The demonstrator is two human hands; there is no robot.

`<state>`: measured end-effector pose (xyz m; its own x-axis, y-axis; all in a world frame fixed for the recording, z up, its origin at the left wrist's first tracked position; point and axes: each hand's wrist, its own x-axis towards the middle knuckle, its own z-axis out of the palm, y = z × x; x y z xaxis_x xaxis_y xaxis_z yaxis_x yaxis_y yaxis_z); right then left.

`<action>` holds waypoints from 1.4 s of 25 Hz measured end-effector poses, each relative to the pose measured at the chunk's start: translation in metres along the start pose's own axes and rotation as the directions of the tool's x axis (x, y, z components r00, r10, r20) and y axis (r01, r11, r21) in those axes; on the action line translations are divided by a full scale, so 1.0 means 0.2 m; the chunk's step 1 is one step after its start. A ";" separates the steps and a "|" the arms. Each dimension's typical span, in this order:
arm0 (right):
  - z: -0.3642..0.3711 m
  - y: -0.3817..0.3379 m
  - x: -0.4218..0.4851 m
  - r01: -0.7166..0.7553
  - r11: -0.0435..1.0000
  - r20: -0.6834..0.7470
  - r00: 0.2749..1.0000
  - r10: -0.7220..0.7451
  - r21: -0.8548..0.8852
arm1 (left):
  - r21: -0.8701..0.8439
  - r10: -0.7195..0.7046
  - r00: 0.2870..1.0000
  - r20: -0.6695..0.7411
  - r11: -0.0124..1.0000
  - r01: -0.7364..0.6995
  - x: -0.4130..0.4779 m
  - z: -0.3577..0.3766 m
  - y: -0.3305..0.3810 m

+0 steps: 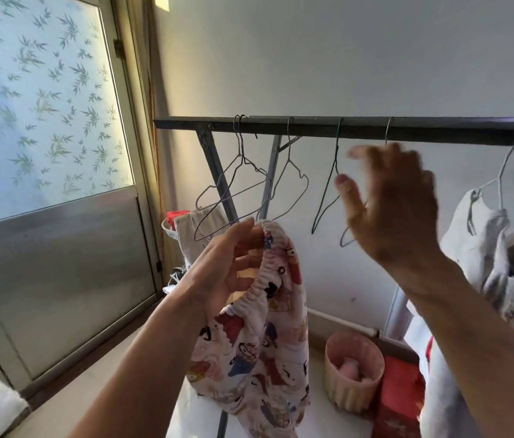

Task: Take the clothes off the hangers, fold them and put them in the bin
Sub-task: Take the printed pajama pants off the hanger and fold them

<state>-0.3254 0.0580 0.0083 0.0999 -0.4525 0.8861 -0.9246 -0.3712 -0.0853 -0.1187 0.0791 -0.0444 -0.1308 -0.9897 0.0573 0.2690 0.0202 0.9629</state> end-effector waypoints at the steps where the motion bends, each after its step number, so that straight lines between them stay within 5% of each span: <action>1: -0.01 -0.06 0.00 0.146 0.973 0.087 0.983 -0.163 0.177 | 0.011 -0.005 1.000 0.019 1.000 0.005 0.00 0.00 0.01; 4: 0.00 -0.21 -0.04 0.229 0.814 0.466 0.723 -0.510 0.534 | 0.038 -0.002 0.997 0.082 0.999 -0.001 0.00 -0.03 0.02; 7: 0.08 -0.26 -0.06 0.481 0.806 0.543 0.599 -0.589 0.345 | 0.048 0.006 0.988 0.154 0.999 -0.014 -0.01 -0.04 0.04; 10: 0.10 -0.26 -0.03 0.475 0.823 0.555 0.613 -0.563 0.310 | 0.332 0.013 0.992 0.126 0.942 -0.055 0.00 -0.08 0.03; 13: 0.11 -0.20 0.01 0.440 0.858 0.616 0.607 -0.503 0.267 | 0.826 -0.018 0.988 0.152 0.551 -0.117 -0.04 -0.21 0.04; 16: 0.13 -0.12 -0.01 0.431 0.875 0.621 0.629 -0.468 0.222 | 0.948 0.003 0.983 0.183 0.266 -0.177 -0.09 -0.39 0.08; 20: 0.18 -0.11 -0.05 0.367 0.909 0.634 0.659 -0.405 0.199 | 0.971 0.221 0.947 0.234 0.005 -0.241 -0.10 -0.46 0.13; 24: 0.21 -0.16 -0.08 0.325 0.931 0.553 0.751 -0.360 0.165 | 0.989 0.396 0.907 0.141 -0.106 -0.107 -0.11 -0.40 0.17; 29: 0.22 -0.25 -0.10 0.323 0.938 0.494 0.799 -0.342 0.125 | 0.914 0.442 0.896 0.038 -0.378 0.147 -0.09 -0.32 0.17; 32: 0.23 -0.31 -0.10 0.350 0.935 0.433 0.836 -0.338 0.054 | 0.897 0.480 0.877 -0.028 -0.375 0.235 -0.07 -0.30 0.14; 35: 0.26 -0.35 -0.11 0.359 0.932 0.452 0.824 -0.341 0.049 | 0.942 0.497 0.862 -0.099 -0.232 0.243 -0.04 -0.30 0.11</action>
<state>-0.2434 0.0520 -0.0282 0.5636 -0.6127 0.5540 -0.8081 -0.5479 0.2162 -0.0545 0.0791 -0.0404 0.1157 -0.8571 0.5019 -0.9930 -0.1115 0.0385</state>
